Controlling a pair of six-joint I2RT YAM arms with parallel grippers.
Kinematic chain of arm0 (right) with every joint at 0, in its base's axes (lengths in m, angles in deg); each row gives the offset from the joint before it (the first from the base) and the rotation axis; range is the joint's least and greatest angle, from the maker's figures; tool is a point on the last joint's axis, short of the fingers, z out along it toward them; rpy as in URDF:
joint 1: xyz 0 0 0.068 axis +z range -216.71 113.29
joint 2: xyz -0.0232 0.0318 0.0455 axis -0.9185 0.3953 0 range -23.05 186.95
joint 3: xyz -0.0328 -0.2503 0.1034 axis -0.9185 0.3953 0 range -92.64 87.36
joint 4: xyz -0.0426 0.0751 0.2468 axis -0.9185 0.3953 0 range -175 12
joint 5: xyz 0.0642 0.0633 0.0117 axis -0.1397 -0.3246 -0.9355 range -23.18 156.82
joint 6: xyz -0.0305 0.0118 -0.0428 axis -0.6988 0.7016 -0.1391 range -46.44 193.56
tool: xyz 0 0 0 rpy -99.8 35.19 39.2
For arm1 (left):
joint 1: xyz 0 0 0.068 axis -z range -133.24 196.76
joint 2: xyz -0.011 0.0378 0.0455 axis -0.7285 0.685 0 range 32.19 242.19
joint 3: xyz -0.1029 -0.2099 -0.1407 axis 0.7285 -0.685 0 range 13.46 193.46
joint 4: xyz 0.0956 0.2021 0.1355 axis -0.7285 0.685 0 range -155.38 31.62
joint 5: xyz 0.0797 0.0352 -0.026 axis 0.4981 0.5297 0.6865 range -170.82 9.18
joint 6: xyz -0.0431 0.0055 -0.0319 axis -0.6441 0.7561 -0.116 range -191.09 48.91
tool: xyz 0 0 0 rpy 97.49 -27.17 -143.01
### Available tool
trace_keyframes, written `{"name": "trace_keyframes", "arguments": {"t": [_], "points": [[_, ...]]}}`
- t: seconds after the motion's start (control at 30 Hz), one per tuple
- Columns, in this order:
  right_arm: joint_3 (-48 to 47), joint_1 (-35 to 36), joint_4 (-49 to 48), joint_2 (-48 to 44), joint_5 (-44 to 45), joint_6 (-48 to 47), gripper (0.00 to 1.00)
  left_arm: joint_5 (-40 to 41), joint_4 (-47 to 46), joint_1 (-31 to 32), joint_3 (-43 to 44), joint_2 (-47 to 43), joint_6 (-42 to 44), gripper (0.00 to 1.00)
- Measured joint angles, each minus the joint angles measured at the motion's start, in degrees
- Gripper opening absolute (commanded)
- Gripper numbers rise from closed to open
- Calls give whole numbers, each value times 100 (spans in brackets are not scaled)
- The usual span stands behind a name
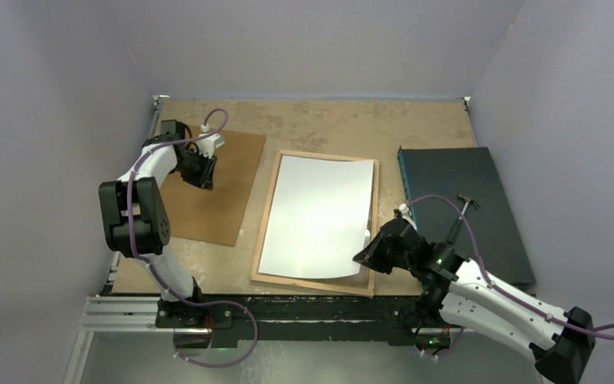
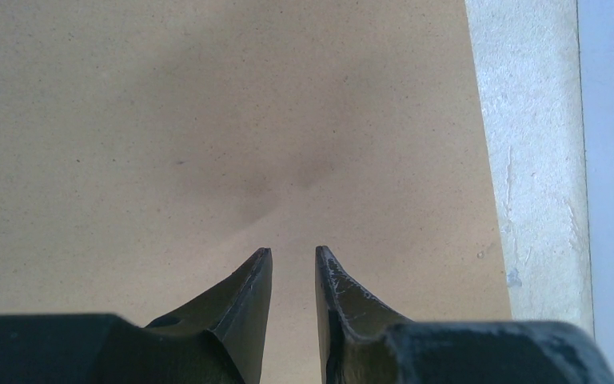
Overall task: Put the photo into the frame
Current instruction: Place the photo in the photo frame.
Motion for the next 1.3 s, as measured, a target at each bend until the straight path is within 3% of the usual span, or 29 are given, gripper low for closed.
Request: {"name": "trace_keyframes", "arguments": {"t": [1.1, 1.2, 1.3], "points": [[-85, -245, -566, 944, -59, -820, 1, 66, -203, 7, -212, -33, 2, 24], [-85, -245, -566, 955, -94, -844, 21, 68, -232, 7, -249, -33, 2, 24], [-85, -245, -511, 946, -72, -879, 30, 66, -234, 7, -264, -33, 2, 24]]}}
